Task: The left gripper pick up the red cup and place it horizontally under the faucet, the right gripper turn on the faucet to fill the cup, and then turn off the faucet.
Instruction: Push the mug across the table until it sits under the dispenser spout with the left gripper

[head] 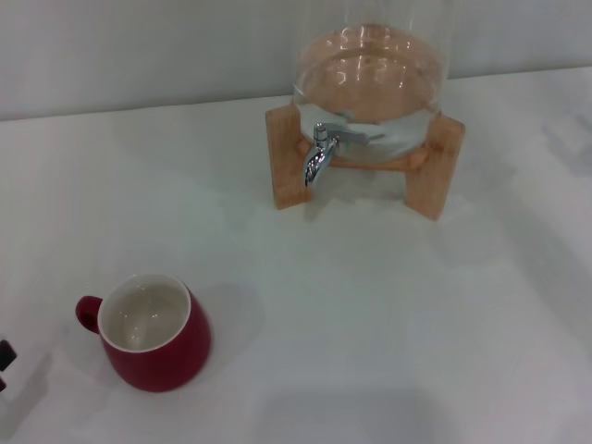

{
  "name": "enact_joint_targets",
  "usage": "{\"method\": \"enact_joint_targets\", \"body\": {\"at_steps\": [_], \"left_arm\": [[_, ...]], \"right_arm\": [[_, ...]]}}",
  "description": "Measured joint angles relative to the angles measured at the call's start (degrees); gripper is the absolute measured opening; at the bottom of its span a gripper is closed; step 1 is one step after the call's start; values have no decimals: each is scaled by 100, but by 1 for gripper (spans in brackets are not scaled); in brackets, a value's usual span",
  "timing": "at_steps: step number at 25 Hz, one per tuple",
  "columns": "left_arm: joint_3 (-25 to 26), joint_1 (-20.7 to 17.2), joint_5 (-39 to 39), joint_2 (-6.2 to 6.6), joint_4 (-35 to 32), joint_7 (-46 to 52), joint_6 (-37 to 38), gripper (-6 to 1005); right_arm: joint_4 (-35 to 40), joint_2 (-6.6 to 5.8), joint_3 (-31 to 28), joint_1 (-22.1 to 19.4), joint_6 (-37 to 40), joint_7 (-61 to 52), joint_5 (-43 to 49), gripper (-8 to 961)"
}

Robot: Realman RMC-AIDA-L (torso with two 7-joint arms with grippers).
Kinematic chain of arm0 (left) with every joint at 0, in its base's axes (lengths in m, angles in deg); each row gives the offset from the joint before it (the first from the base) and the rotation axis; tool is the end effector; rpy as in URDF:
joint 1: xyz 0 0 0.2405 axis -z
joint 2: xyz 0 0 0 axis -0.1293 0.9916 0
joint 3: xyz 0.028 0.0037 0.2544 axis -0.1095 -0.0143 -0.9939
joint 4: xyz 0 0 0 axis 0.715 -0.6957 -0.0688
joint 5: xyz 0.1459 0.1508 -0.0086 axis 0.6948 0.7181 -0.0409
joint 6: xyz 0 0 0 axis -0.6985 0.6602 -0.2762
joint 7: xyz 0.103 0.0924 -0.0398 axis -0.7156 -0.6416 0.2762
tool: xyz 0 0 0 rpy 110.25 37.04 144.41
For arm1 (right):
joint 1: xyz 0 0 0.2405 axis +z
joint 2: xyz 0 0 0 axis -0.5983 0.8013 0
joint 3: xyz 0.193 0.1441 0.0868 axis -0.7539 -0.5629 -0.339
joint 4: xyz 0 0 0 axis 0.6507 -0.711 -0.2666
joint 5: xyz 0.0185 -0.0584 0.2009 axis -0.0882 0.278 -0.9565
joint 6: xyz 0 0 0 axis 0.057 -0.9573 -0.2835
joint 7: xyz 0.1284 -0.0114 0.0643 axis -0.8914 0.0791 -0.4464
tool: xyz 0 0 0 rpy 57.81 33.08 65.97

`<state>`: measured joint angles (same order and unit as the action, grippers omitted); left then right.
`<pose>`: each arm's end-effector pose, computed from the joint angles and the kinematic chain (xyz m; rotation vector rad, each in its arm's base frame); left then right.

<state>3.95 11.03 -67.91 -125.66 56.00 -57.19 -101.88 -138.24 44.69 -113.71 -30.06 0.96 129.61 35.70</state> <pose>-0.3779 0.2039 0.0299 -2.1142 -0.7045 -0.7631 0.3287 0.3218 0.1664 -1.7481 0.6627 0.7620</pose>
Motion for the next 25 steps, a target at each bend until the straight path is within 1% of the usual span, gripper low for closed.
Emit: {"method": "enact_joint_targets", "body": {"at_steps": [12,18,25], "left_arm": [[-5,407,504,2,144,66,408,725],[-5,459,557,-1,107,24,429,725],[-5,624,767,6,90,28,644,725]], "right_arm": [[0,0,-52,6,-17,4,0,631],[0,0,-53,2,-20,5,0,631],[0,0,-53,8,-10,6,0,631]]}}
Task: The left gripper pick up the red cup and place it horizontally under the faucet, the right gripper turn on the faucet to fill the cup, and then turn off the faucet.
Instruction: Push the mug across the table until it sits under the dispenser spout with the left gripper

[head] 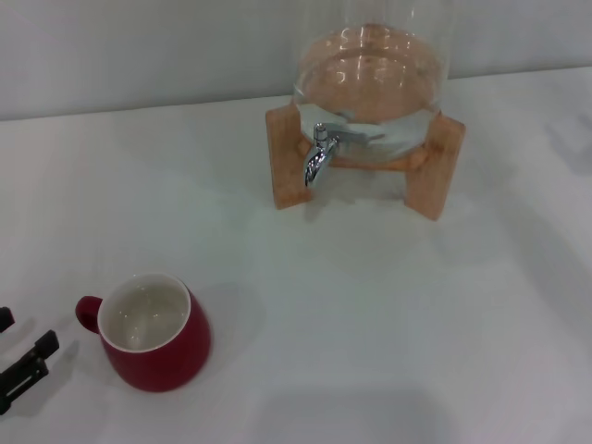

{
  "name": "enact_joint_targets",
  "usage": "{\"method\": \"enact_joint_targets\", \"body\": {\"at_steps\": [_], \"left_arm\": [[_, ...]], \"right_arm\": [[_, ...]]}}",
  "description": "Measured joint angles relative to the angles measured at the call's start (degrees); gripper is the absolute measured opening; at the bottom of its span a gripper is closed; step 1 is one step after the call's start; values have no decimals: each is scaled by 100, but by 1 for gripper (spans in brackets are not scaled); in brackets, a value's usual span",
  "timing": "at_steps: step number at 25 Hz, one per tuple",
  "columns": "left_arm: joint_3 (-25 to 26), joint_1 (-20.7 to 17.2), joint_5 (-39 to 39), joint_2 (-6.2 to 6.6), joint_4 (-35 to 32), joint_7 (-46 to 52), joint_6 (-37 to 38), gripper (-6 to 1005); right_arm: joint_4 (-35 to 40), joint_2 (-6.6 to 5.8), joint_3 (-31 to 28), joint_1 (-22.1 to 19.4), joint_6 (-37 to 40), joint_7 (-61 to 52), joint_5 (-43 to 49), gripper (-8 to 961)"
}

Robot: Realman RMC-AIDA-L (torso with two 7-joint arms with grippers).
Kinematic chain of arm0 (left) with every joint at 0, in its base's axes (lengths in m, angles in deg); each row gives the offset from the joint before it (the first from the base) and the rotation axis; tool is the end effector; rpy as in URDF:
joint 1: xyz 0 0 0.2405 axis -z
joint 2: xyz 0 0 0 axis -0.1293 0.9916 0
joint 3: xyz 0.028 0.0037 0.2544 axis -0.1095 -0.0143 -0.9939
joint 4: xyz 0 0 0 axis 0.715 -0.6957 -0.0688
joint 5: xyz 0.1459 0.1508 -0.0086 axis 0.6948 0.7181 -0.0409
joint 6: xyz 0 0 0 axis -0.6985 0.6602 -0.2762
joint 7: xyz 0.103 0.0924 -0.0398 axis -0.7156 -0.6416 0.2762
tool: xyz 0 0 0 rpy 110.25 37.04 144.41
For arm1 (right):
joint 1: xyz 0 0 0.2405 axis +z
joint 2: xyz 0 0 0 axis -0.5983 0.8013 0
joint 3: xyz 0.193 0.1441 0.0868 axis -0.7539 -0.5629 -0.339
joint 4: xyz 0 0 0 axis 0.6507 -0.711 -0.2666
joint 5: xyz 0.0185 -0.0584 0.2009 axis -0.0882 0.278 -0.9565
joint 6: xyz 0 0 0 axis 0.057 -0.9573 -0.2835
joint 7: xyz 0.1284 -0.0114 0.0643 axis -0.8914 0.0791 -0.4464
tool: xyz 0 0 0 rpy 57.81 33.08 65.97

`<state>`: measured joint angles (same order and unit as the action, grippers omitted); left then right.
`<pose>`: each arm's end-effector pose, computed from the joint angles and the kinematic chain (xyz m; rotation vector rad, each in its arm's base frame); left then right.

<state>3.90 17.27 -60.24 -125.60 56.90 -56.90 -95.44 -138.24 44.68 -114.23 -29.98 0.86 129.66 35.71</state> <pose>-0.3734 0.2379 0.0118 -2.2401 -0.6910 -0.6338 0.3293 0.3216 0.1686 -1.7412 0.6599 0.7630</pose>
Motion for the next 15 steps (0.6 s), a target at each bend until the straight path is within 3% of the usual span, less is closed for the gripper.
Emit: {"method": "enact_joint_targets", "body": {"at_steps": [15], "left_arm": [[0,370,327,-25,123,39,293,724]], "right_arm": [[0,0,-1,0,6,0,0,631]]}}
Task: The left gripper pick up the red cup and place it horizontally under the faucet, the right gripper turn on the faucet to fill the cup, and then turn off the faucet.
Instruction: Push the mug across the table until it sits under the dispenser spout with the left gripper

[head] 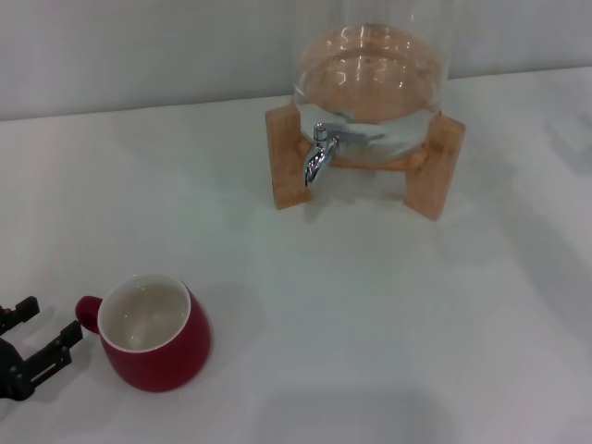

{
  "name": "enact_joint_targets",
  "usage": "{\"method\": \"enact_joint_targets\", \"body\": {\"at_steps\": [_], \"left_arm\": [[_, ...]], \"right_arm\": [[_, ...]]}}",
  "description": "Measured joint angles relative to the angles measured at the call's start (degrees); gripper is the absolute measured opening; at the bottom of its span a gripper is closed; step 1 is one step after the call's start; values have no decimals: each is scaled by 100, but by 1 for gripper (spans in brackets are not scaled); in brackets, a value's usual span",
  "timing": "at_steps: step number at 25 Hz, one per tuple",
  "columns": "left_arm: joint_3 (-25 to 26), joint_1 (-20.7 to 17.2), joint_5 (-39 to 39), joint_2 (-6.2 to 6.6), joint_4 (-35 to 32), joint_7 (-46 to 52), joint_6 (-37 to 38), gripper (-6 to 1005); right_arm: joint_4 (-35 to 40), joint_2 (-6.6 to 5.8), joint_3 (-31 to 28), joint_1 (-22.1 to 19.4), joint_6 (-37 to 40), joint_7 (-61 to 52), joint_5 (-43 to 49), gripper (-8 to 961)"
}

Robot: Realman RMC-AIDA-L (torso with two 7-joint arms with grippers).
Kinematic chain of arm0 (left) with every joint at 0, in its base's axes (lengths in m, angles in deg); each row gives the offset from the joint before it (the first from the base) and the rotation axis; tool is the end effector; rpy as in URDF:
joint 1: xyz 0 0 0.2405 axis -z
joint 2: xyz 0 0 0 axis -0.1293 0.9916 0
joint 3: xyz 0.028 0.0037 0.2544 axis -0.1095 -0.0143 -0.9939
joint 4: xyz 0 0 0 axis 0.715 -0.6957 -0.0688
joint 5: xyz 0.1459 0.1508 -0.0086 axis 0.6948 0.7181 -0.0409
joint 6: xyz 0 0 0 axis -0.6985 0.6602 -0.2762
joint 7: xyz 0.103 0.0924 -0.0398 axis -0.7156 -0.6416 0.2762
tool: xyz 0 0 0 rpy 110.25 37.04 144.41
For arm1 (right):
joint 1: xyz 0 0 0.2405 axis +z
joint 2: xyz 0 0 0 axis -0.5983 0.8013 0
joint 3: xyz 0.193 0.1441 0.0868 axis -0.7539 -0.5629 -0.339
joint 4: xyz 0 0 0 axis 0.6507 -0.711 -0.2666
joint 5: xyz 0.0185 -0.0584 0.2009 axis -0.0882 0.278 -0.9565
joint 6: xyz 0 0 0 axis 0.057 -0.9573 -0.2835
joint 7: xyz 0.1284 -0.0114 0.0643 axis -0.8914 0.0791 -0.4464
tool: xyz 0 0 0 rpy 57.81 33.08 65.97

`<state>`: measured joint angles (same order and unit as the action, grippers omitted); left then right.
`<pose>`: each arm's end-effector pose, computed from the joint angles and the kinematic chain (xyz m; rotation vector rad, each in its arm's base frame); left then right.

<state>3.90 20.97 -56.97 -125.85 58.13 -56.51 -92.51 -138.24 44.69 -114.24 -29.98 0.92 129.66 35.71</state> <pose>-0.3658 0.2566 -0.0001 -2.2972 -0.6807 -0.5924 0.3294 0.3216 0.1686 -1.7401 0.6604 0.7626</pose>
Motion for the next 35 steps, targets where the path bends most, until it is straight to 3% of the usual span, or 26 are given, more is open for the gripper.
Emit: {"method": "enact_joint_targets", "body": {"at_steps": [35], "left_arm": [[-382,304,11,7,155,154,320,722]], "right_arm": [[-8,0,-16,0,0,57,-71,631]]}}
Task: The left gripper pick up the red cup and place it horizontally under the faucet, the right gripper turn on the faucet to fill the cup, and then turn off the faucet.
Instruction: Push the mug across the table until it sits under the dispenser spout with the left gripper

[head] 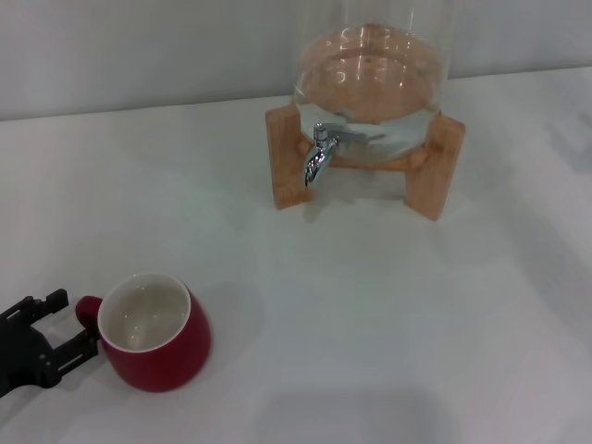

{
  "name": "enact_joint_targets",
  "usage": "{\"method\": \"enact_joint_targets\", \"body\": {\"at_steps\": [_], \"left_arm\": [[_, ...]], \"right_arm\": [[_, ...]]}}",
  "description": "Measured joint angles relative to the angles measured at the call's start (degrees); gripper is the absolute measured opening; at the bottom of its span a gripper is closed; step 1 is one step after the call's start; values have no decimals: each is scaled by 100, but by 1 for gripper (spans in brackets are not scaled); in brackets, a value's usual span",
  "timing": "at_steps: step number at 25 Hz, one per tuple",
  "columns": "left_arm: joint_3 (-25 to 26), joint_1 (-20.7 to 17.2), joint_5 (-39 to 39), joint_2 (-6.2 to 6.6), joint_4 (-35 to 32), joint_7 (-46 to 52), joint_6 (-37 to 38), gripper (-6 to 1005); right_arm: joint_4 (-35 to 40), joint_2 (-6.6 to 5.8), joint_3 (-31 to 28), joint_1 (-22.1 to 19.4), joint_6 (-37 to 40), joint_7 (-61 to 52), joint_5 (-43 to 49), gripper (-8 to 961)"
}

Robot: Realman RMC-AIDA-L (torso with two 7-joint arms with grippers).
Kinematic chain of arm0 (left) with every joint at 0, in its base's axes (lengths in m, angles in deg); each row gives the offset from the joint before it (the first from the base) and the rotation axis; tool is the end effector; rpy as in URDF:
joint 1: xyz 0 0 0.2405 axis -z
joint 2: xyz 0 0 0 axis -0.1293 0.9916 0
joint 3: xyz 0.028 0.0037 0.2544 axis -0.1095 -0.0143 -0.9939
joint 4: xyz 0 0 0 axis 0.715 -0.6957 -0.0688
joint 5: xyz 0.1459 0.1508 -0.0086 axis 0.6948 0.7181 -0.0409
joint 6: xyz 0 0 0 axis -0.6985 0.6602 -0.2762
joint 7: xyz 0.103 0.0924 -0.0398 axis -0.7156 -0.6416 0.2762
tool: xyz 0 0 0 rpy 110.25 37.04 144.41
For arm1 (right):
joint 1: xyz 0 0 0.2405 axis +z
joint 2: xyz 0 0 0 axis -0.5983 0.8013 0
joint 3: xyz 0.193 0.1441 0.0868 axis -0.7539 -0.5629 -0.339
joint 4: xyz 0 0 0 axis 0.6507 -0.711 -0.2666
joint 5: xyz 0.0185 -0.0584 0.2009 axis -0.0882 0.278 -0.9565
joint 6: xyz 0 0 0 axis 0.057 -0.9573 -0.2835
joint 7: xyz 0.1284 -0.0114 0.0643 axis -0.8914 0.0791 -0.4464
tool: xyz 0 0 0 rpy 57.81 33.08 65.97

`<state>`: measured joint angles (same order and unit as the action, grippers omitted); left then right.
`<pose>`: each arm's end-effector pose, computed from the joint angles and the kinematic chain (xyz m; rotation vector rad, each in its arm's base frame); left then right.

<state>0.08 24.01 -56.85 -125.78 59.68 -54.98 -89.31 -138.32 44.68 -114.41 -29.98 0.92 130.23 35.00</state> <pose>-0.3552 0.2729 -0.0142 -2.3609 -0.6842 -0.5667 0.3286 0.3216 0.1709 -1.7318 0.6489 0.7682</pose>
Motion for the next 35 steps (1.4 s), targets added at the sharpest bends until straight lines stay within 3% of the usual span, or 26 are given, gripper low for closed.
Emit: {"method": "enact_joint_targets", "body": {"at_steps": [23,29,35], "left_arm": [[3,121,13,21,-8,0,-234,721],[4,85,16,28,-13,-1,-284,544],[6,69,3,22,-16,-1,-297,267]], "right_arm": [[26,0,-9,0,12,28,-59,631],[30,0,-27,0,15,31,-62,631],[55,0,-61,0,-15,31,-67,631]]}}
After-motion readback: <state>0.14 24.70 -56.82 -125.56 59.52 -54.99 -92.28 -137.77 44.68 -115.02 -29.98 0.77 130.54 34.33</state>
